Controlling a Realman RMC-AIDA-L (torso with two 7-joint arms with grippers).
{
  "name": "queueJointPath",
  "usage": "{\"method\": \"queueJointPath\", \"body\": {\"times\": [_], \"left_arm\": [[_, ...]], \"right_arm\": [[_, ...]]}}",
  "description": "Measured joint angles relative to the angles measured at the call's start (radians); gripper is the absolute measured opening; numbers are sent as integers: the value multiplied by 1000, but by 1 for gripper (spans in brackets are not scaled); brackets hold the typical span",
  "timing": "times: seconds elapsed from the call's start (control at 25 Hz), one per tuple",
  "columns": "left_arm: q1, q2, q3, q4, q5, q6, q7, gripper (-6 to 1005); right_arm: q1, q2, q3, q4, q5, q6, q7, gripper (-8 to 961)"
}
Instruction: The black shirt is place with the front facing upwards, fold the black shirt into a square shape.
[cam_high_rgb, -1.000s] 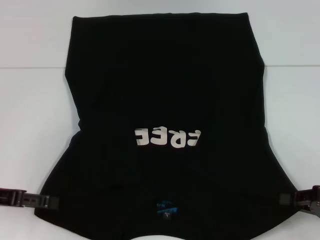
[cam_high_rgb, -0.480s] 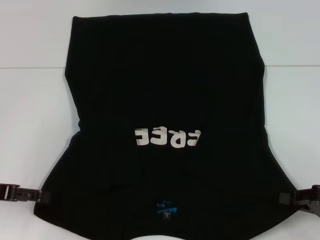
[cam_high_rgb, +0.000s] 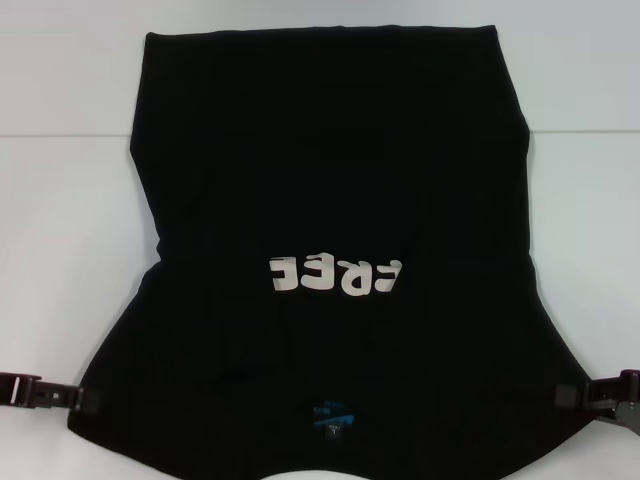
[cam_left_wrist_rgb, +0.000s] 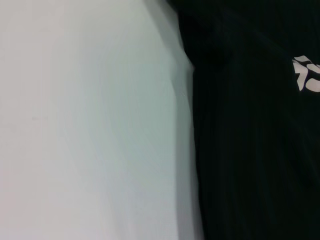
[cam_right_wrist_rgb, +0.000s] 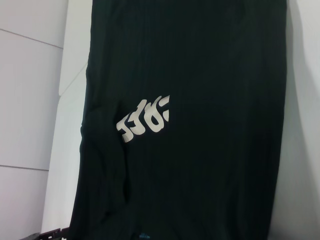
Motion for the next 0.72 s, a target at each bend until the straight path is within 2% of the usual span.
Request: {"method": "queueJointPath", "body": {"times": [0.4, 0.72], "left_arm": [[-6, -5, 36, -17, -9, 6, -6, 877], [-22, -6, 60, -43, -12, 16, -6, 818]], "right_arm": [[-4, -1, 0, 2, 0, 3, -3, 65], [-6, -1, 0, 2, 0, 4, -7, 65]]}}
